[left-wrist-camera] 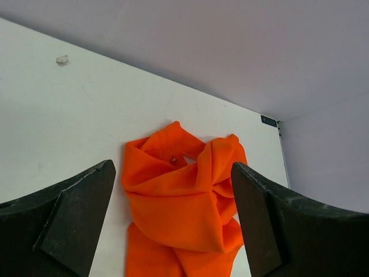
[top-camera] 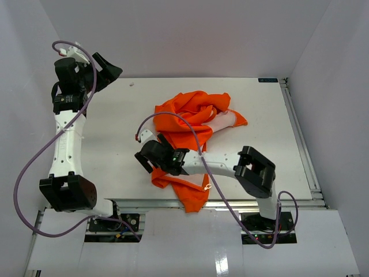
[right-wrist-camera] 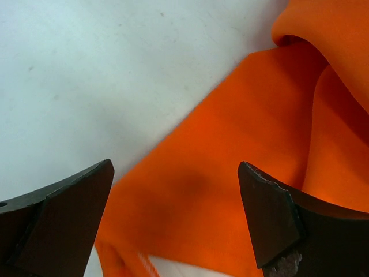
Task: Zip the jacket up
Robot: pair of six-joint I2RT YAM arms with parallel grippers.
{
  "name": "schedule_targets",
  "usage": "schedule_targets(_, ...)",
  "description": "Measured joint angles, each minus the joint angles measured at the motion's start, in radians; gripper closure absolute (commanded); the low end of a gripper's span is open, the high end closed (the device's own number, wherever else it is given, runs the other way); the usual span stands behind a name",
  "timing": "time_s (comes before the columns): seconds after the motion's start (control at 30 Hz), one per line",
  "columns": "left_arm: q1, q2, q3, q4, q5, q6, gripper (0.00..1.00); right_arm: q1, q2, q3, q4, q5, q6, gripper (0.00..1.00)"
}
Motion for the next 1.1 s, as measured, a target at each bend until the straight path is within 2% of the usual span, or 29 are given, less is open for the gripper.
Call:
schedule_targets(0.17, 0.044, -0.003, -0.107, 0.008, 0.000, 0.000, 0.09, -0.007, 0.151, 0.113, -0.116, 0.070, 0.048, 0.05)
schedule_targets(0.23, 0.057, -0.005, -0.147, 0.018, 0.000, -0.001, 0.09, -0.012, 0.180, 0.122, -0.152, 0.085, 0.068, 0.12)
schedule_targets(0.3, 0.063, -0.013, -0.187, 0.032, 0.005, -0.006, 0.10, -0.017, 0.191, 0.125, -0.165, 0.090, 0.086, 0.26)
schedule_targets(0.37, 0.065, -0.026, -0.230, 0.054, 0.014, -0.013, 0.10, -0.023, 0.195, 0.124, -0.172, 0.094, 0.101, 0.55)
schedule_targets(0.47, 0.065, -0.065, -0.310, 0.112, 0.043, -0.025, 0.11, -0.040, 0.194, 0.112, -0.176, 0.099, 0.115, 0.85)
schedule_targets(0.53, 0.065, -0.092, -0.367, 0.149, 0.071, -0.033, 0.12, -0.057, 0.186, 0.095, -0.174, 0.093, 0.118, 0.92)
schedule_targets(0.67, 0.062, -0.109, -0.509, 0.275, 0.134, -0.067, 0.13, -0.117, 0.074, -0.020, -0.171, 0.043, 0.109, 0.92)
schedule_targets(0.77, 0.048, -0.090, -0.612, 0.343, 0.166, -0.102, 0.13, -0.203, -0.109, -0.156, -0.185, 0.010, 0.095, 0.92)
schedule_targets(0.83, 0.016, -0.066, -0.652, 0.379, 0.176, -0.120, 0.12, -0.287, -0.288, -0.279, -0.129, -0.041, 0.088, 0.92)
schedule_targets(0.97, -0.152, 0.004, -0.650, 0.454, 0.159, -0.113, 0.12, -0.484, -0.737, -0.540, -0.039, -0.126, 0.077, 0.92)
schedule_targets(1.03, -0.260, 0.046, -0.630, 0.487, 0.160, -0.092, 0.12, -0.521, -0.863, -0.594, -0.016, -0.146, 0.068, 0.92)
schedule_targets(1.1, -0.344, 0.093, -0.608, 0.522, 0.167, -0.075, 0.12, -0.523, -0.917, -0.616, -0.005, -0.174, 0.062, 0.92)
